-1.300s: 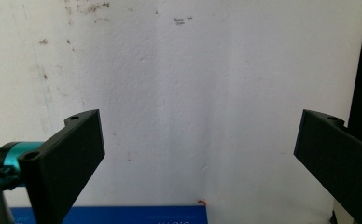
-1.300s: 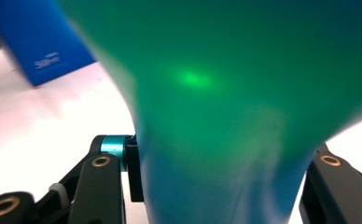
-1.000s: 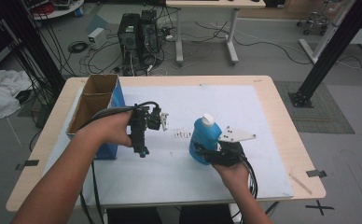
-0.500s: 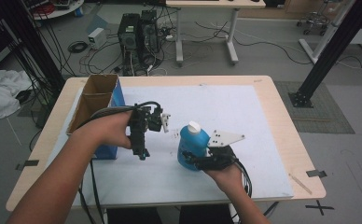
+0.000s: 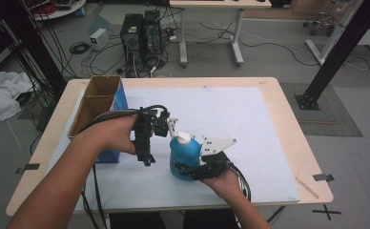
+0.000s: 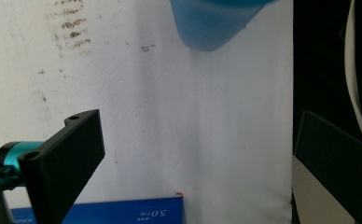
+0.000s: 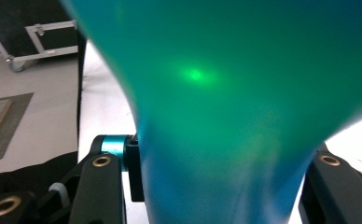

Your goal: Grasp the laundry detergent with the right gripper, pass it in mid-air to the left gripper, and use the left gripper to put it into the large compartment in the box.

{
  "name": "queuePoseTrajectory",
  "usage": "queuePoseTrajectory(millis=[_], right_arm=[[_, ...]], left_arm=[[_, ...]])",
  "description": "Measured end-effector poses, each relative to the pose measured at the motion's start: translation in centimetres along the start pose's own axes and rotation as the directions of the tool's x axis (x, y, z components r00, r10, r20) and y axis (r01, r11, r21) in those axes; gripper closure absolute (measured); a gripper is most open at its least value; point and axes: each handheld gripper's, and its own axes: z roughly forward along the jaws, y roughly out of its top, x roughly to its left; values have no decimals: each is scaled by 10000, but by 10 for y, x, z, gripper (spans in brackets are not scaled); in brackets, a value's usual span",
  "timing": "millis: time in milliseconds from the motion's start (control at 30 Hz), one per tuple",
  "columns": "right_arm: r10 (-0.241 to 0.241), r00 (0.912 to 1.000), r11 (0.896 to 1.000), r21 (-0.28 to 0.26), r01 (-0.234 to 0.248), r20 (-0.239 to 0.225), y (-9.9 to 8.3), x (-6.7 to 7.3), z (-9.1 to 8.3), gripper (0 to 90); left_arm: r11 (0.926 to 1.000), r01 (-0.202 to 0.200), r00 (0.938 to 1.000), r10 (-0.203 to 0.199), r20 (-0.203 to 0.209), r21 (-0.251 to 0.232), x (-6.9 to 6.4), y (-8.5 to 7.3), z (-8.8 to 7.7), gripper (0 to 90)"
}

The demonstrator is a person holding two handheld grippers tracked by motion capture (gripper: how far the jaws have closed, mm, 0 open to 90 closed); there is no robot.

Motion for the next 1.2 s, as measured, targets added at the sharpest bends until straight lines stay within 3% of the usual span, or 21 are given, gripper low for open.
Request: queuePoseTrajectory(millis=[567, 1200], right_arm=[[-535, 9956, 9975, 420, 568, -770, 9, 2, 25, 461], [-649, 9924, 9978, 74, 661, -1048, 17, 4, 38, 468]], left_arm=[[9991, -410, 9991, 408, 140, 141, -10, 12, -3, 16], [9977, -564, 9983, 558, 179, 365, -14, 25, -3, 16]])
